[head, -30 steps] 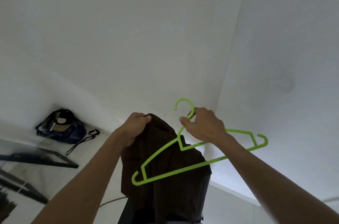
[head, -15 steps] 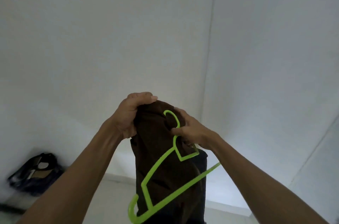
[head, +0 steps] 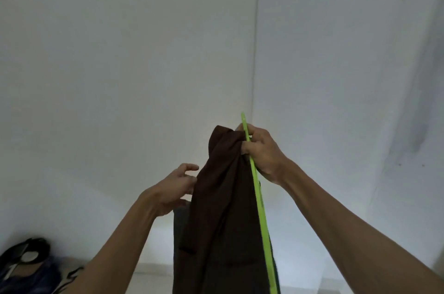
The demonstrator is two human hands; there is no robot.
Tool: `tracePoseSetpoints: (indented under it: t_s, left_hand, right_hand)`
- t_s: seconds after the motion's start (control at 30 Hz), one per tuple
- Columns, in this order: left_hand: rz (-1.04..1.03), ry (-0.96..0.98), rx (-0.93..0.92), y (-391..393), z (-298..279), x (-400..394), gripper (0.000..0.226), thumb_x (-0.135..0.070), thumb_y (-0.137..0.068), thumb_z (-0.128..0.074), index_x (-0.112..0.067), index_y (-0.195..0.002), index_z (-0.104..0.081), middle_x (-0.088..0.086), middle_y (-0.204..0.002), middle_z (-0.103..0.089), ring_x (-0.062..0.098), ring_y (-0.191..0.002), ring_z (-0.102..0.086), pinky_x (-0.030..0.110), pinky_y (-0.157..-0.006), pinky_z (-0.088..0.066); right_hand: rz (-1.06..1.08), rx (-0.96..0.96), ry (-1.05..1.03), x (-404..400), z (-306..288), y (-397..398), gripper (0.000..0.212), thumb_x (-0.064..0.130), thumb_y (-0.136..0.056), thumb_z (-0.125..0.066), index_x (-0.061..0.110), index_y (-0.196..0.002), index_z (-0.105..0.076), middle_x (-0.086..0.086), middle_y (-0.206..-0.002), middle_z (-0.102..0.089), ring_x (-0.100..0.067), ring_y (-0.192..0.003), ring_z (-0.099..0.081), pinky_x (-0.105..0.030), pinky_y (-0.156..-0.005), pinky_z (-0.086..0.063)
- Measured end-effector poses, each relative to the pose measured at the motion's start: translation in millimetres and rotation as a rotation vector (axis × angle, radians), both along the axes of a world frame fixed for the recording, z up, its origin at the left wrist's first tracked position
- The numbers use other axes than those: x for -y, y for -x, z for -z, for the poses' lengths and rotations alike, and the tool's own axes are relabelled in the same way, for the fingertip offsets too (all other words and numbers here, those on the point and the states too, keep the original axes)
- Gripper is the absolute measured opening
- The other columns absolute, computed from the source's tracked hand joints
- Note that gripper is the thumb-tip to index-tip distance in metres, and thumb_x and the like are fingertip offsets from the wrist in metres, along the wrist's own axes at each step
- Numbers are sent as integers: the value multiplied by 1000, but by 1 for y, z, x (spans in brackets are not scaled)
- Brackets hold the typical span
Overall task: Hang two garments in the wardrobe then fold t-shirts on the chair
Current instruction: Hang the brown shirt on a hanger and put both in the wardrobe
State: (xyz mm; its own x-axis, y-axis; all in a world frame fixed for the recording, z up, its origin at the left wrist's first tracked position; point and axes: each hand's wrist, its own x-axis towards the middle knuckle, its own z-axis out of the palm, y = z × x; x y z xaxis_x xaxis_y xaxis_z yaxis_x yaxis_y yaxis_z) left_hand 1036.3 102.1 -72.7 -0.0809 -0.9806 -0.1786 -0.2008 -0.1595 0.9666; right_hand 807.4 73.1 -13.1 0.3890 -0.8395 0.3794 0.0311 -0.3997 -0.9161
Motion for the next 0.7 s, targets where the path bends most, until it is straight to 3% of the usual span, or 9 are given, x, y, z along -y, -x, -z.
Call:
tracePoseSetpoints:
  t_s: [0.07, 0.1, 0.17, 0.23, 0.3, 0.37, 0.53, 0.6, 0.7]
  left_hand:
    - [94, 109, 87, 12, 5, -3, 66, 5, -90, -58, -36, -139, -41, 3, -124, -55, 29, -104, -65, 38, -78, -60]
    - [153, 162, 98, 19, 5, -3, 65, 6, -91, -60, -37, -136, -45, 0, -124, -57, 27, -108, -66, 37, -81, -60]
    - [172, 213, 195, 30, 0, -4, 42, 4, -92, -60, -29, -119, -59, 2, -110, -67, 16, -99, -70, 38, -83, -61]
    - [112, 249, 250, 37, -6, -4, 21, 1, -94, -59, -14, -104, -69, 11, -97, -73, 23, -90, -71, 51, -87, -58]
    - [21, 325, 110, 42, -16, -8, 15, -7, -97, -59, -9, -105, -72, 11, -98, -75, 27, -95, -72, 47, -91, -57]
    - [-53, 397, -46, 47, -29, -11, 20, -11, -100, -53, -7, -110, -71, 14, -104, -74, 29, -102, -70, 42, -93, -54]
    - [-121, 533, -176, 80, -69, -12, 27, 0, -101, -46, -5, -113, -69, 15, -110, -72, 25, -101, -69, 30, -86, -56]
    - [-174, 552, -278, 96, -84, -13, 24, -1, -101, -49, -5, -111, -69, 14, -108, -72, 23, -96, -70, 30, -85, -58]
    - [-265, 586, -310, 116, -105, -13, 18, -1, -97, -55, -5, -103, -72, 9, -96, -74, 17, -84, -72, 28, -78, -60]
  right_hand:
    - [-130, 81, -18, -9, -14, 4, 20, -7, -74, -51, 13, -73, -53, 5, -59, -53, -7, -51, -52, -16, -51, -44]
    - [-180, 112, -28, -11, -19, 8, 22, -12, -78, -49, 10, -75, -49, 6, -56, -54, -4, -48, -52, -14, -49, -43]
    - [-255, 128, -30, -15, -28, 17, 23, -16, -80, -45, 7, -76, -44, 8, -52, -53, -1, -42, -50, -12, -44, -41]
    - [-273, 121, -32, -20, -37, 31, 27, -20, -85, -42, 6, -77, -43, 7, -51, -53, -1, -40, -51, -12, -43, -41]
    - [-214, 97, -41, -18, -41, 52, 32, -24, -88, -36, 5, -77, -45, 5, -51, -54, -2, -41, -51, -12, -42, -41]
    - [-106, 22, -9, -14, -43, 75, 25, -18, -81, -44, 6, -76, -50, 3, -56, -55, -5, -46, -50, -15, -43, -39]
    - [35, -204, 15, -11, -32, 124, 17, -2, -71, -53, 12, -77, -61, -2, -64, -52, -10, -53, -45, -22, -53, -35]
    - [37, -323, 51, -14, -32, 133, 21, -5, -83, -60, 14, -91, -65, -1, -66, -55, -9, -55, -48, -22, -58, -39]
    - [75, -495, 79, -16, -40, 141, 49, -6, -86, -60, 25, -123, -61, 8, -53, -49, -8, -51, -45, -20, -59, -40]
